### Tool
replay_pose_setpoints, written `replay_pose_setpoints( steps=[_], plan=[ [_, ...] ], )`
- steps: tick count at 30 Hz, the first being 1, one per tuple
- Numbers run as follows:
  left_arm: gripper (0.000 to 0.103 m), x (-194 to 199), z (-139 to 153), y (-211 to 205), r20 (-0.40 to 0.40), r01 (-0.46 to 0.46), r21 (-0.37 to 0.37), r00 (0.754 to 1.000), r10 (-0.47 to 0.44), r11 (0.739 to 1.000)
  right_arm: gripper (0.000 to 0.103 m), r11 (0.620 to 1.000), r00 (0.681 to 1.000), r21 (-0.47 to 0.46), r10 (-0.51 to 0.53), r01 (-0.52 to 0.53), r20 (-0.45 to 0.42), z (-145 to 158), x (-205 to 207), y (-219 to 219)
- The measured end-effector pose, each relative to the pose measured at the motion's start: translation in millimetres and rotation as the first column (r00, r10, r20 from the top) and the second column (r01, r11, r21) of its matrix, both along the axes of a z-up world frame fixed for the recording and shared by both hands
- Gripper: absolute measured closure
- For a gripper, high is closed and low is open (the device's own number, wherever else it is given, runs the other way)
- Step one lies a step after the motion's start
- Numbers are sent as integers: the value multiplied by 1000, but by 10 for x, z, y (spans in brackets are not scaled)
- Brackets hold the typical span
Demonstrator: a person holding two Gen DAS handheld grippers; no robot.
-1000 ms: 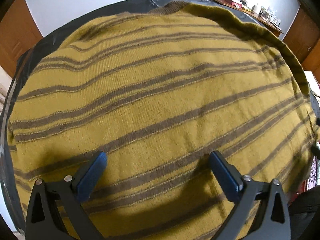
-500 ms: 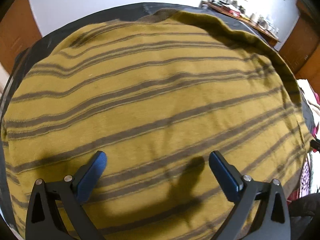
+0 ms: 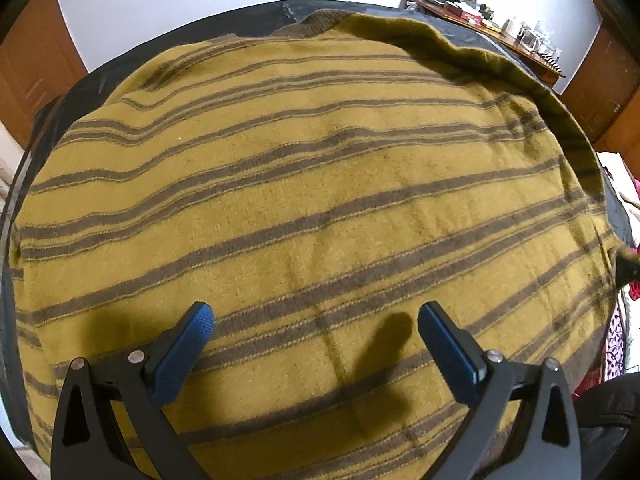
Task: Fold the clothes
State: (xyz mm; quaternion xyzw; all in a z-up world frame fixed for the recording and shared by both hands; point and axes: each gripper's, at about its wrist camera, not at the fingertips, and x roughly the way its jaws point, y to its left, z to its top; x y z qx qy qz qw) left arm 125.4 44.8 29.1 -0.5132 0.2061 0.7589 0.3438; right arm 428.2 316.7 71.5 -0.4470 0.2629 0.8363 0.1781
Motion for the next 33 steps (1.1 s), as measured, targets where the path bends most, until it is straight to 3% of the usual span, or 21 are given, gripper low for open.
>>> replay_pose_setpoints(
  steps=[7, 11, 15, 17, 21, 28, 33],
  plan=[
    [0, -24, -24, -27, 1, -20, -18, 1000, 20, 1000, 95, 965, 992, 236, -102, 116, -68, 634, 40, 350],
    [0, -33, -45, -47, 8, -31, -19, 999, 31, 999, 95, 890, 983, 417, -177, 183, -55, 919, 108, 628],
    [1, -24, -64, -45, 9, -29, -27, 1000, 30, 999, 95, 829, 974, 528, -224, 181, 18, 879, 22, 877],
    [0, -16, -61, -45, 6, -25, -30, 1000, 26, 999, 95, 815, 960, 532, -279, 230, 13, 810, 8, 1032],
    [0, -18, -28, -58, -4, -26, -36, 1000, 26, 999, 94, 833, 935, 471, -352, 290, 46, 626, -62, 1297],
    [0, -73, 126, -112, -32, -67, -29, 997, 66, 997, 92, 854, 944, 449, -323, 263, 61, 577, -181, 1320],
    [0, -146, 254, -223, -61, -108, -28, 992, 106, 994, 91, 865, 956, 432, -293, 255, 23, 688, -316, 1286]
  ],
)
